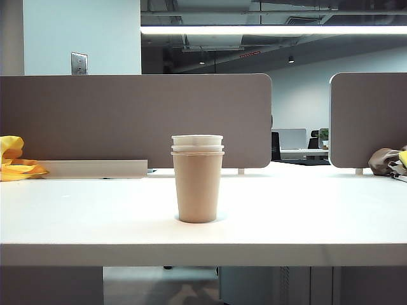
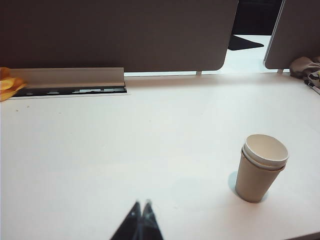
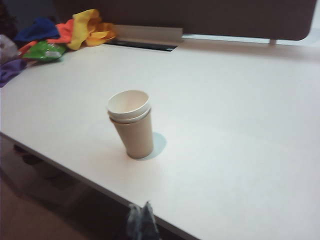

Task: Pick up all the paper cups on the table one by one and stack them together.

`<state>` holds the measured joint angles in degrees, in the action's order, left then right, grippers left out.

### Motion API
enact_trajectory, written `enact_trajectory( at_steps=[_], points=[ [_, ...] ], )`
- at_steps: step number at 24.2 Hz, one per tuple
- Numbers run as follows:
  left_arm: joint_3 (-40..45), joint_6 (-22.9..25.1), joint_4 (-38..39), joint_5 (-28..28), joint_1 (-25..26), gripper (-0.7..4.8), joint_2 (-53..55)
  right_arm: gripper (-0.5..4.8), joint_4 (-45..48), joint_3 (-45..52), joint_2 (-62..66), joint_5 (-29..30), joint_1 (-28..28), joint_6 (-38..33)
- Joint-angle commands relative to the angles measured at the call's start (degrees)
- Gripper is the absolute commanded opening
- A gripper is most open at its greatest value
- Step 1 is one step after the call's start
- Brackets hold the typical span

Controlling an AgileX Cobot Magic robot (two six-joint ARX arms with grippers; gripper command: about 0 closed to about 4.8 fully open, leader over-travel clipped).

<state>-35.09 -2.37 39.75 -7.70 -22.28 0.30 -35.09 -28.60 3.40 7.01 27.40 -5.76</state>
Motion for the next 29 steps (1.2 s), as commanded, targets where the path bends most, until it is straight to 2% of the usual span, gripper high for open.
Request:
enact_trajectory(
  at_steps=[1,23,27,29],
  points=[
    [-0.11,0.24,-0.57,0.17,0.09,-0.06,0.07,0.0,2.34,-0.31,-0.09,0.74,0.0,-0.07],
    [-0.13,0.22,-0.48,0.15,0.09,-0.06,0.07,0.0,2.27,-0.33,-0.09,0.57,0.0,-0.07],
    [0.2,0.24,2.19,0.07,0.07,-0.05,0.39,0.0,0.85,-0.2,-0.33,0.68,0.0,-0.07],
    [0.52,0.22,0.46,2.69,0.07,-0.05,0.17,0.0,4.31,0.92,-1.92,2.56,-0.04,-0.07]
  ],
)
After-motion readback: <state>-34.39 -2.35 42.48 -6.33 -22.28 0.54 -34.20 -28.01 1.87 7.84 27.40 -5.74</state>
